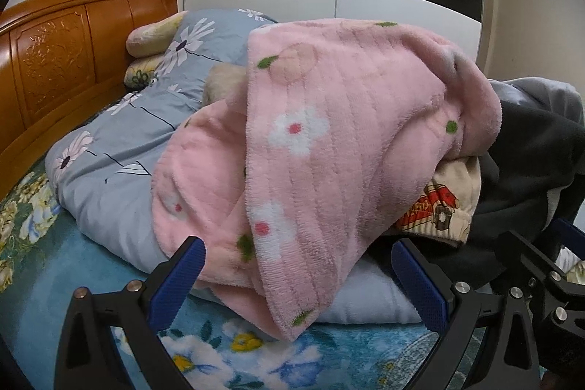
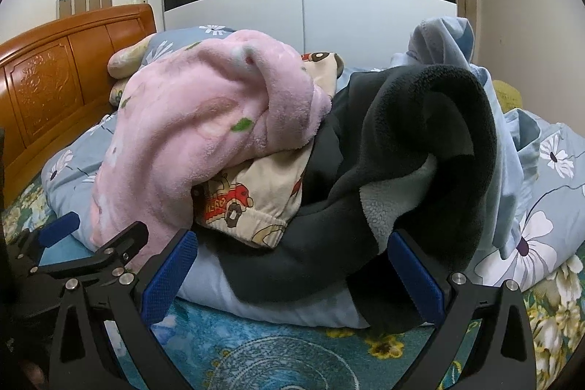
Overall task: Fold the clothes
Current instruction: 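Grasp the pink fleece garment from the clothes pile with the left gripper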
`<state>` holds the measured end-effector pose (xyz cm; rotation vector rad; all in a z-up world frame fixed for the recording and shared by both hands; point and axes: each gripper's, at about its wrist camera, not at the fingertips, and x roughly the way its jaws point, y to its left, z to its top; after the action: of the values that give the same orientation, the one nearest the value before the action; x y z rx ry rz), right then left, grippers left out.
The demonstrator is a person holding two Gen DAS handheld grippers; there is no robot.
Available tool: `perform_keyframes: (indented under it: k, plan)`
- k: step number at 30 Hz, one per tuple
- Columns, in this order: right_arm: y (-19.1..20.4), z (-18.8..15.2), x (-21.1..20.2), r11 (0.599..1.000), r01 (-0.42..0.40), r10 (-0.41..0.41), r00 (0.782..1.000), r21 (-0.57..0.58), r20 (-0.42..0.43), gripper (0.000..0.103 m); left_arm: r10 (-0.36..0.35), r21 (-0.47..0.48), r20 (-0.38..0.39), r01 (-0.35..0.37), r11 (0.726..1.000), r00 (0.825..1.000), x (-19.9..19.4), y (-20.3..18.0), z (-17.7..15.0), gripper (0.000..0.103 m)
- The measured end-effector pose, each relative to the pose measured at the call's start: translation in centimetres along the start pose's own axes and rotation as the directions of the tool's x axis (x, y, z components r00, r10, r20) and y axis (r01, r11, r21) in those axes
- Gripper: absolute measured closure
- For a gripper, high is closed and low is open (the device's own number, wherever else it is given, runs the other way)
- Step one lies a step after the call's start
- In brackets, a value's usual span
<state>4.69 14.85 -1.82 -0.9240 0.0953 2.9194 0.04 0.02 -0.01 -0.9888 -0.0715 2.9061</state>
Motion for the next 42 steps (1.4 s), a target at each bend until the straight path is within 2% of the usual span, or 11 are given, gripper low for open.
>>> perform_keyframes:
  k: [11,15,19,24,28,30,32,35,37,39,42]
  plan:
    - [0.1,-0.1,0.5,1.000,-0.002,0.002,1.000,0.005,-0.002,0.000,0.048,0.069,-0.006,-0.047,0.997,0.999,-0.1,0.3,-0.6,0.000]
    - [0.1,-0.1,0.7,1.000,-0.002,0.002,1.000,0.005,-0.010,0.000,0.012,0.038,-0.058,-0.009,0.999,0.998,0.6,0.3,-0.6,0.000]
    - [0.2,-0.3,0.8,1.000,0.000,0.000,1.000,0.007,-0.017,0.000,0.026,0.046,-0.036,-0.024,0.999,0.999,0.5,-0.1,-0.7,0.000]
    - [0.1,-0.2,1.0,1.000,0.019,-0.019,0.999,-0.002,-0.040,0.000,-0.013,-0.009,-0.062,0.013,1.000,0.998,1.5,0.9,-0.7,0.000]
    - [-1.4,-1.1,0.1,0.999,0.054,-0.054,0.996,-0.008,-0.068,0.000,-0.078,-0.162,-0.135,0.056,0.985,0.988,2.7,2.6,-0.3,0.000]
    - [-2.2,-1.3,-0.6,0.997,0.074,-0.074,0.994,-0.006,-0.085,0.000,-0.066,-0.153,-0.158,0.042,0.987,0.985,3.5,2.0,0.2,0.001]
    - [-3.0,-1.4,-1.5,0.996,0.092,-0.092,0.991,-0.001,-0.097,0.000,-0.038,-0.107,-0.143,0.022,0.994,0.989,3.6,1.4,0.9,0.011]
    - [-3.5,-1.3,-3.1,0.993,0.116,-0.115,0.988,0.004,-0.104,0.000,0.035,-0.030,-0.171,-0.041,0.999,0.985,4.2,0.2,1.7,0.045]
    - [-3.2,-1.2,-4.3,0.992,0.128,-0.127,0.986,0.000,-0.105,0.000,0.068,0.016,-0.188,-0.066,0.998,0.980,4.5,-0.4,2.5,0.073]
    - [-3.0,-0.9,-6.0,0.991,0.135,-0.134,0.986,0.002,-0.096,0.000,0.088,0.062,-0.195,-0.077,0.995,0.977,4.5,-0.9,3.3,0.086]
    - [-3.0,-0.3,-8.9,0.989,0.150,-0.150,0.986,0.003,-0.077,0.000,0.096,0.100,-0.175,-0.080,0.992,0.980,2.7,-1.1,5.3,0.090]
